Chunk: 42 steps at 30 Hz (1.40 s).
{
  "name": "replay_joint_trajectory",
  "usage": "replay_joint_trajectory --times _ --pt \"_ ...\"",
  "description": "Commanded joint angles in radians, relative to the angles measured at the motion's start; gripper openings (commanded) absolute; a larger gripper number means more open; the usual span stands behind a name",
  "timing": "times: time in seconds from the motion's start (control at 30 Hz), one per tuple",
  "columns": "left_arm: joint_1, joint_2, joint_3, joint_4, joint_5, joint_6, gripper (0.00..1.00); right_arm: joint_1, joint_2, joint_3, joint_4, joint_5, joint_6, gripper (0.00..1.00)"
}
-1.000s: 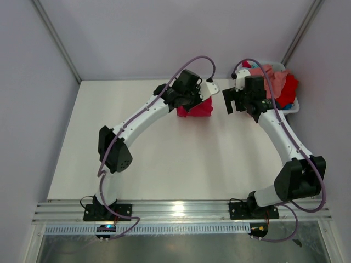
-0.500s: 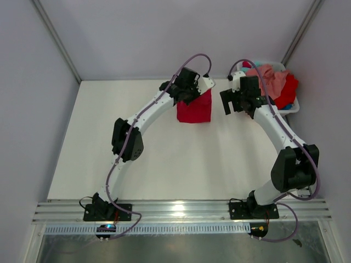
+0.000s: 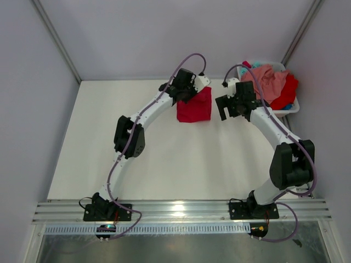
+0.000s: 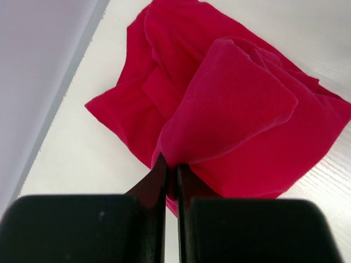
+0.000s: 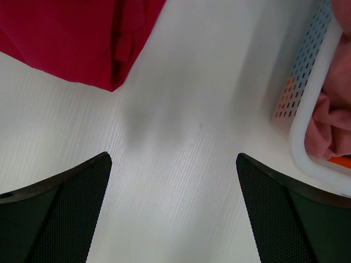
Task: Fold and stack the t-shirts
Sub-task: Fold the tshirt
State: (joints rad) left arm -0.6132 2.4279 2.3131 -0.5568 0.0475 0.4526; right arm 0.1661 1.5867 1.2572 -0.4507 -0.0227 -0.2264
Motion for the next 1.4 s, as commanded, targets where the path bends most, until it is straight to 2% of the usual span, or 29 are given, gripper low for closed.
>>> replay_joint_trajectory --times 0.0,0.23,0.77,0.87,0.9,0.93,1.0,1.07,1.37 --pt "0.004 0.025 0.057 0.115 -0.003 -0.005 0.0 0.035 0.002 -0.016 0.052 -0.037 -0.002 0.99" --pt "0.013 0.117 0.112 0.175 -0.003 -0.025 0.0 0.078 0.016 -0.022 0.064 -0.055 -0.004 0.99" --pt "0.04 0.197 0.126 0.293 -0.006 -0.04 0.01 0.122 -0.007 -0.051 0.073 -0.192 -0.045 0.99" --pt "0.04 0.211 0.128 0.314 -0.02 -0.041 0.03 0.127 -0.005 -0.061 0.086 -0.201 -0.05 0.99" --pt "0.04 0.215 0.127 0.324 -0.035 -0.048 0.09 0.131 0.001 -0.056 0.083 -0.2 -0.051 0.99" --pt "0.04 0.221 0.129 0.334 -0.038 -0.055 0.27 0.134 0.007 -0.053 0.081 -0.198 -0.056 0.99" --pt "0.04 0.229 0.127 0.363 -0.101 -0.063 0.73 0.144 0.019 -0.047 0.076 -0.198 -0.059 0.99" --pt "0.04 0.232 0.124 0.373 -0.121 -0.057 0.99 0.148 0.022 -0.042 0.076 -0.197 -0.065 0.99" --pt "0.04 0.169 0.043 0.422 -0.15 -0.062 0.99 0.161 0.042 -0.048 0.081 -0.215 -0.07 0.99"
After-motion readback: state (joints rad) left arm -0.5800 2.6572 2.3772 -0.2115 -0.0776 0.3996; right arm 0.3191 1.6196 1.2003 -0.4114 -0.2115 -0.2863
